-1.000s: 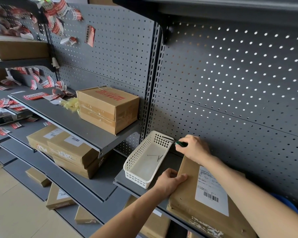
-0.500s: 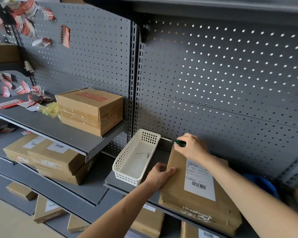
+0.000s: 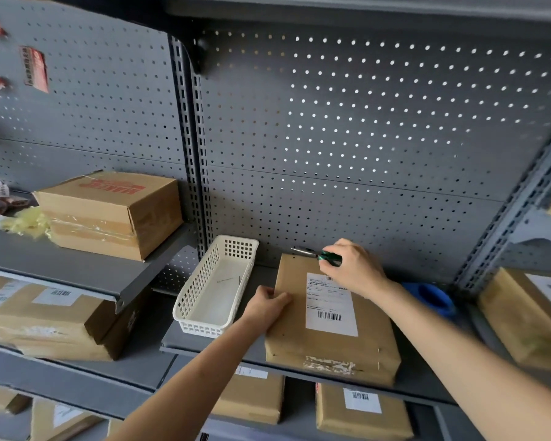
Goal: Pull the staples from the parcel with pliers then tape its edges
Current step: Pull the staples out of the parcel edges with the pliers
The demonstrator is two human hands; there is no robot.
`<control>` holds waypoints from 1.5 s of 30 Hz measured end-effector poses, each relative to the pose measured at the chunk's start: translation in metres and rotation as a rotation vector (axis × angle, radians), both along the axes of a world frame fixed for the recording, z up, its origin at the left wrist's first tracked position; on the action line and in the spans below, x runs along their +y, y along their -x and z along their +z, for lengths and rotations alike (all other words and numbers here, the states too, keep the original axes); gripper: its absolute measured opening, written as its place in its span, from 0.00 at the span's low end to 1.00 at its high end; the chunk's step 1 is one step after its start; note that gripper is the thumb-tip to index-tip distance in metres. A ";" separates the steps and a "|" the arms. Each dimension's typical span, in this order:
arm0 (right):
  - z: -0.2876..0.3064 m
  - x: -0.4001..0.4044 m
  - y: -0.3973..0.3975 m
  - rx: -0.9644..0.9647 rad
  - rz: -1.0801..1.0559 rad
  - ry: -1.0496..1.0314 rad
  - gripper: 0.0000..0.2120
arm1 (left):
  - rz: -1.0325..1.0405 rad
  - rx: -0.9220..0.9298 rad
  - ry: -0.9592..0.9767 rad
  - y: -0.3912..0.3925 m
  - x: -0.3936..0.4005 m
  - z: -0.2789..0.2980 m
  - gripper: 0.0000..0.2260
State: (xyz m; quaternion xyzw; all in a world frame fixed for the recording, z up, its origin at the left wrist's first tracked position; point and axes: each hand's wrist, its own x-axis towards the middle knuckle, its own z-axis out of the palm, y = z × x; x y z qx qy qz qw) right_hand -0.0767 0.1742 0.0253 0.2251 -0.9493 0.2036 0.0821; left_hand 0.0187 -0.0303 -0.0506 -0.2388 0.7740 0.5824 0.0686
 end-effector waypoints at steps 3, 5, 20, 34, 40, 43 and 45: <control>0.001 0.020 -0.010 0.012 -0.038 0.006 0.20 | -0.010 -0.008 0.064 0.004 0.005 0.005 0.28; 0.000 0.034 -0.017 0.003 -0.049 0.008 0.20 | -0.019 -0.003 0.128 0.007 0.008 0.010 0.28; -0.011 0.109 -0.064 -0.035 -0.157 0.029 0.13 | -0.086 -0.113 0.346 0.019 0.026 0.020 0.45; -0.030 0.163 -0.110 -0.089 -0.168 0.034 0.10 | -0.027 -0.050 0.319 0.006 0.029 0.017 0.44; -0.032 0.179 -0.128 -0.102 -0.135 0.007 0.10 | -0.026 -0.016 0.330 -0.001 0.036 0.022 0.38; -0.031 0.185 -0.137 -0.088 -0.122 -0.005 0.10 | -0.017 -0.011 0.331 -0.003 0.038 0.024 0.37; -0.029 0.188 -0.143 -0.086 -0.102 -0.012 0.09 | -0.011 -0.007 0.320 -0.004 0.038 0.025 0.36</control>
